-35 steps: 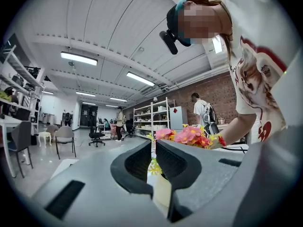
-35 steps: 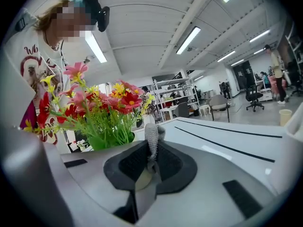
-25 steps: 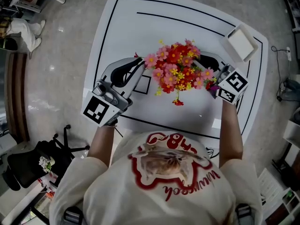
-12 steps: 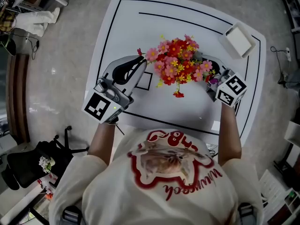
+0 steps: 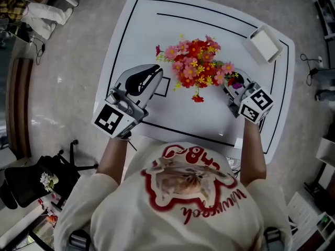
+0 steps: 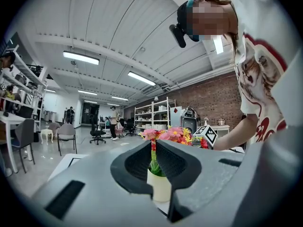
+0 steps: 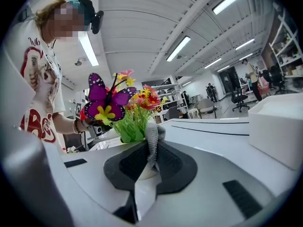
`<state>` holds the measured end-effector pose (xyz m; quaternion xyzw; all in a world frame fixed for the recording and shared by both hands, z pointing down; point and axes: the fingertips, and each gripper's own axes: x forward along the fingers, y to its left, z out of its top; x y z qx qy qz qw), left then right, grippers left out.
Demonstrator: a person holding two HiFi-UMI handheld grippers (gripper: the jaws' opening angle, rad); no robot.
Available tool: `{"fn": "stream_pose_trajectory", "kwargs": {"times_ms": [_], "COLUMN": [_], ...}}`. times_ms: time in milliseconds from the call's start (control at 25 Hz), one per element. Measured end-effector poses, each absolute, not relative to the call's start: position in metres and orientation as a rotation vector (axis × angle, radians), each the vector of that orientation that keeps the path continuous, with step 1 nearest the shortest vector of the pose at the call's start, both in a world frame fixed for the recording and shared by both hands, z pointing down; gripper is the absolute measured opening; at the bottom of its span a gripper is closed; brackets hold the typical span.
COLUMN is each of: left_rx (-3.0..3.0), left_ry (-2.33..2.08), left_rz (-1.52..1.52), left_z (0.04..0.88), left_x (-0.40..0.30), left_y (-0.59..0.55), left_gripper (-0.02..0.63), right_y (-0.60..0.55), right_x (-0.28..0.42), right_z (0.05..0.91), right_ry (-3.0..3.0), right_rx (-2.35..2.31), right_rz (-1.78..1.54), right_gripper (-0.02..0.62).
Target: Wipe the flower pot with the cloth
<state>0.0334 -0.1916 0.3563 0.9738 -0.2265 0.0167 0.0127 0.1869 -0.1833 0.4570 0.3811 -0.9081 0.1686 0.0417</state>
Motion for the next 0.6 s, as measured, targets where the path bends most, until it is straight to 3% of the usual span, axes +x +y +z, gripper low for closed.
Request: {"fn": "stream_pose_trajectory", "kwargs": {"times_ms": [600], "left_rx": [3.028], "left_ry": [-0.767], "left_rz": [0.063], "left_z": [0.356], "left_x": [0.023], "left_y": [-0.155], "left_gripper": [0.034], "right_y": [-0.160], "right_x": [0.180], "right_z": [0.454], "right_ry": [-2.772], "right_rx": [1.197], "right_rz": [0.474], "right_gripper": [0.040]}}
